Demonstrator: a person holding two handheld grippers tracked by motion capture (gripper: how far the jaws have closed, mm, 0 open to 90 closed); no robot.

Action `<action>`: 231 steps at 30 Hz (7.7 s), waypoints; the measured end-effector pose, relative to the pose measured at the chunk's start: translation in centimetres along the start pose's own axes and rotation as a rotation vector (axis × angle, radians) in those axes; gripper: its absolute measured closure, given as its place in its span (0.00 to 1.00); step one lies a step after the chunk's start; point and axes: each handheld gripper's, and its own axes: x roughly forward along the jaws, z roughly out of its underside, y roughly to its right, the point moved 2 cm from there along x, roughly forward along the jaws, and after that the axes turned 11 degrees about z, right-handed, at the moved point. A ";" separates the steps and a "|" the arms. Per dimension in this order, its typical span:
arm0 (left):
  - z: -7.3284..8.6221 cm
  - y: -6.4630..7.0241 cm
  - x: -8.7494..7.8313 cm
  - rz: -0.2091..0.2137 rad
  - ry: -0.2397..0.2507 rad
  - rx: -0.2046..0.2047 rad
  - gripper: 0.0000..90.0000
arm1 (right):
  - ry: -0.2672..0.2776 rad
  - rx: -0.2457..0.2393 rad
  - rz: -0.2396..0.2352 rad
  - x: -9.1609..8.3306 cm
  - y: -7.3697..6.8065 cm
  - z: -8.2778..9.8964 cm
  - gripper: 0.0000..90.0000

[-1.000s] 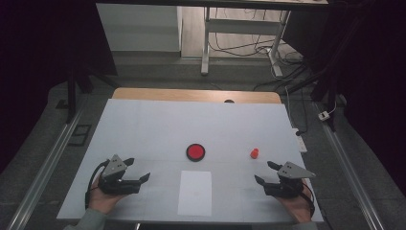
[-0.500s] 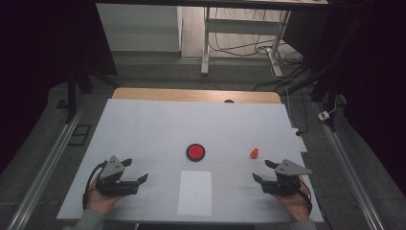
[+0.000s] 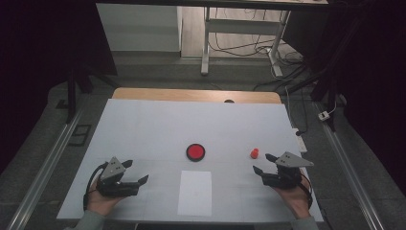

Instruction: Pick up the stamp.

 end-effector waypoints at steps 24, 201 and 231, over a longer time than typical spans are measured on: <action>0.1 -0.1 0.3 -0.002 -0.010 0.009 0.20 | -0.124 0.066 0.106 3.6 1.7 -3.0 0.36; 0.7 0.7 1.2 0.020 -0.056 0.036 0.22 | 0.087 0.039 -0.382 5.9 -10.8 -6.2 0.80; 0.0 1.1 1.9 0.031 -0.055 0.055 0.22 | 0.097 0.034 -0.381 5.4 -11.1 -6.2 0.80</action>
